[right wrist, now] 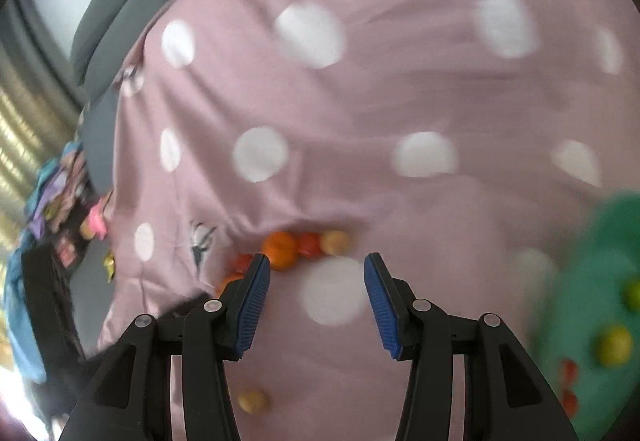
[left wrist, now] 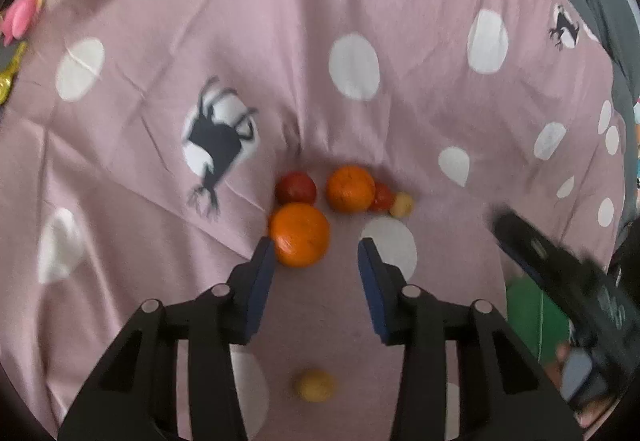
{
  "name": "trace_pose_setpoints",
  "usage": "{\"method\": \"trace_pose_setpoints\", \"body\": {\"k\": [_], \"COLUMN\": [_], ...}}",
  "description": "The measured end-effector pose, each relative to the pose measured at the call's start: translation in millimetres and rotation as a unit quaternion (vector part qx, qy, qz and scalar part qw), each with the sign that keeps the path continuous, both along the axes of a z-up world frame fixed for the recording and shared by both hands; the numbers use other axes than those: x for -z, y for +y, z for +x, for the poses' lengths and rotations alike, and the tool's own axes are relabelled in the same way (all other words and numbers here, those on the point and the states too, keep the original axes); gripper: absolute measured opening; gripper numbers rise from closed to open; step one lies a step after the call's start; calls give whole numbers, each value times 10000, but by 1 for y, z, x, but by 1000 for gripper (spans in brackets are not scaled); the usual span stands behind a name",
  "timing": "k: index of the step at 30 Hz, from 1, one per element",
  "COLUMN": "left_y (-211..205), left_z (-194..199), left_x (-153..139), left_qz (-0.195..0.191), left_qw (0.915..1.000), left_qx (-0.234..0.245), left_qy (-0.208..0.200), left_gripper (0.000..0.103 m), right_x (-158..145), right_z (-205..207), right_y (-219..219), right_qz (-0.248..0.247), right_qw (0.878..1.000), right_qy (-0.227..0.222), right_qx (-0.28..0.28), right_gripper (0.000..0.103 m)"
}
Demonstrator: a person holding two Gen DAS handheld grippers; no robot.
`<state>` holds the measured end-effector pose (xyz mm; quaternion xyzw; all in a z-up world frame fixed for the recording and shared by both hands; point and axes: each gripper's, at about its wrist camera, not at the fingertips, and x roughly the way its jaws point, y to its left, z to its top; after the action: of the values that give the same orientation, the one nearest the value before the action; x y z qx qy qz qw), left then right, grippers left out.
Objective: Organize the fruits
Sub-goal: 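Close the left gripper on an orange while the right gripper grasps another orange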
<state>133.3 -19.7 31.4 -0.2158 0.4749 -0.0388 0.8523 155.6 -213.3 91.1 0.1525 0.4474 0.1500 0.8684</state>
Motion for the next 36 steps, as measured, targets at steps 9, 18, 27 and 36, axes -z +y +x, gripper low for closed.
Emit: {"method": "trace_pose_setpoints", "body": {"k": [9,18,27,36], "left_y": [-5,4,10,24], "left_z": [12,11,11,23], "left_x": [21,26,27,27], "left_qz": [-118,-210,-370,-561], "left_qw": [9987,9977,9959,9951], "left_qx": [-95,-383,-732,-759], "left_qy": [481,522,379,289], "left_gripper": [40,38,40,37], "right_x": [45,68,82,43], "right_z": [67,81,82,27], "right_y": [74,103,114,45], "right_qz": [-282,-706,-982,-133], "right_qw": [9925,9875,9834,9978], "right_qy": [729,801,767,369], "right_qx": [-942,-1163,-1320,-530], "right_gripper": [50,50,40,15]}}
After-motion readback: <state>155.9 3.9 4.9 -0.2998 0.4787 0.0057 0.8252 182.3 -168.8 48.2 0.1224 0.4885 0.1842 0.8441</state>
